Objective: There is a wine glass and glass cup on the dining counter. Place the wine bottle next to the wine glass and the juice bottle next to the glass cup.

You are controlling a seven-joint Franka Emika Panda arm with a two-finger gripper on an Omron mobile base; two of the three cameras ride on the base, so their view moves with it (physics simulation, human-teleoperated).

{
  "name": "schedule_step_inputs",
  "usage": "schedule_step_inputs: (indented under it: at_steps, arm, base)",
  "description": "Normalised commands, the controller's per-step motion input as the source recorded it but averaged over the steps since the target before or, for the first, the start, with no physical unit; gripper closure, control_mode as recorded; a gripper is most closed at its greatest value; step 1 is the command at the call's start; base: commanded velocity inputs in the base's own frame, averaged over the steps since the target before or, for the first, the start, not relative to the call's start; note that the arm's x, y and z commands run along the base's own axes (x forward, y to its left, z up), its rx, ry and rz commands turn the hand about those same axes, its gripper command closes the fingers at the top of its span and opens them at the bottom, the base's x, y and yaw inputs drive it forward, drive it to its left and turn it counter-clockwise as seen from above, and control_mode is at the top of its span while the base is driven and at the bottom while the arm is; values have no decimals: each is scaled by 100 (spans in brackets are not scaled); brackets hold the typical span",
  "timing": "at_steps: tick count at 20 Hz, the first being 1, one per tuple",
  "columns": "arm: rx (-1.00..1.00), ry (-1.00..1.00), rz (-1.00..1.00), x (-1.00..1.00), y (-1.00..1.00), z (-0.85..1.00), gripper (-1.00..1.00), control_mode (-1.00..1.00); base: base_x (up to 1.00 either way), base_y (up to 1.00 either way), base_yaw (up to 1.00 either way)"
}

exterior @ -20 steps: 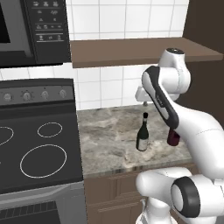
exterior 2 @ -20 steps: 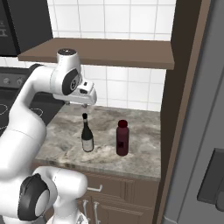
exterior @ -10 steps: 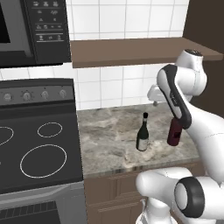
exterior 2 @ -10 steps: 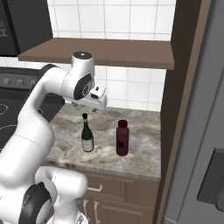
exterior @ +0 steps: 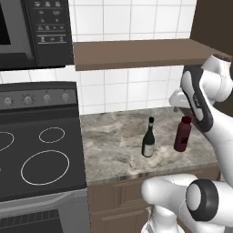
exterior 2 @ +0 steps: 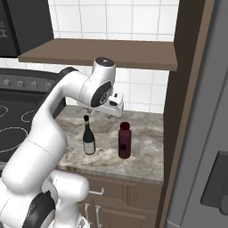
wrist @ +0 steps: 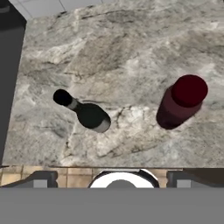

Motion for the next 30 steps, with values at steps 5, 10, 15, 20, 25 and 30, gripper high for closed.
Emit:
schedule_step_inputs:
  at_steps: [5, 10, 15, 20, 25, 30]
  arm:
    - [0, 0, 18, 1, -32, -10, -100, -100]
    - [-4, 0, 0, 17, -15, -11, -100, -100]
    - [-11, 0, -8, 30, -3, -16, -100, -100]
    - [-13, 0, -9, 28, 0, -20, -100, -100]
    - [-5, 0, -7, 17, -11, -25, -100, -100]
    - [-4, 0, -7, 12, -27, -24, -100, -100]
  base:
    - [0, 0, 0]
    - [0, 0, 0]
    - [0, 0, 0]
    - [0, 0, 0]
    - [0, 0, 0]
    - [0, 0, 0]
